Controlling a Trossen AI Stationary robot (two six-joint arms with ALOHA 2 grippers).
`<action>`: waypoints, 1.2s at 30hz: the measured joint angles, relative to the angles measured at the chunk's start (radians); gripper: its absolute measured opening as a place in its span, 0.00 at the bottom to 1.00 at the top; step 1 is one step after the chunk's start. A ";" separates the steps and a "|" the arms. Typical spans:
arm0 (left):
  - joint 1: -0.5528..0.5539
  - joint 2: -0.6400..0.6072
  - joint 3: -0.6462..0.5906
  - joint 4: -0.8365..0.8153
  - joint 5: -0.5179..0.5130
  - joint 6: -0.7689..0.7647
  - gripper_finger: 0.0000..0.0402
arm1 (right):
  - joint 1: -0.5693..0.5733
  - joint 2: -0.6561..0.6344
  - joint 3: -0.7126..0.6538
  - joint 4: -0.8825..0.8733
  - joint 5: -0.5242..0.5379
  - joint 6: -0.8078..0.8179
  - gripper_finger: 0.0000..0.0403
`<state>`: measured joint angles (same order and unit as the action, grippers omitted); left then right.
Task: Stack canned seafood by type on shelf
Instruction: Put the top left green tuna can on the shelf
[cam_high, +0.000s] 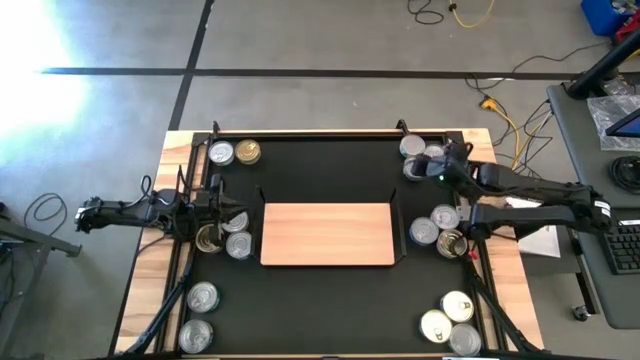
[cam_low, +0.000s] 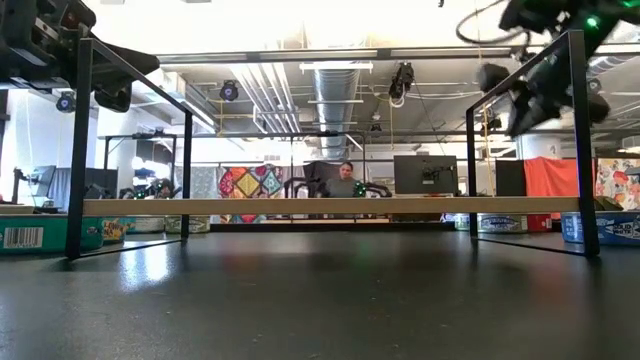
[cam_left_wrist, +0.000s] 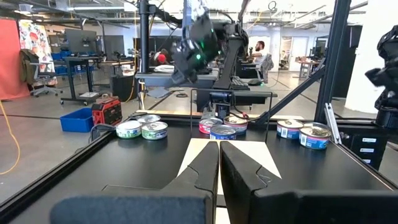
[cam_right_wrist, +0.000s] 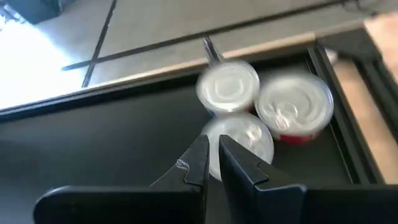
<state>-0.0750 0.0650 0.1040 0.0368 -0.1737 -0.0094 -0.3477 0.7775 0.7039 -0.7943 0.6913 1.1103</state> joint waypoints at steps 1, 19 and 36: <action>0.000 0.000 0.000 0.000 0.000 0.000 0.00 | 0.000 0.024 0.032 0.000 0.000 -0.020 0.07; 0.001 0.001 0.000 0.000 0.000 -0.004 0.00 | 0.234 0.561 0.586 0.071 0.097 -0.263 0.07; 0.004 0.010 0.025 0.284 -0.125 -0.776 0.00 | 0.308 0.731 0.793 0.076 0.054 -0.356 0.07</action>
<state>-0.0705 0.0752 0.1286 0.3209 -0.2983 -0.7857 -0.0393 1.5087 1.4964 -0.7187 0.7451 0.7545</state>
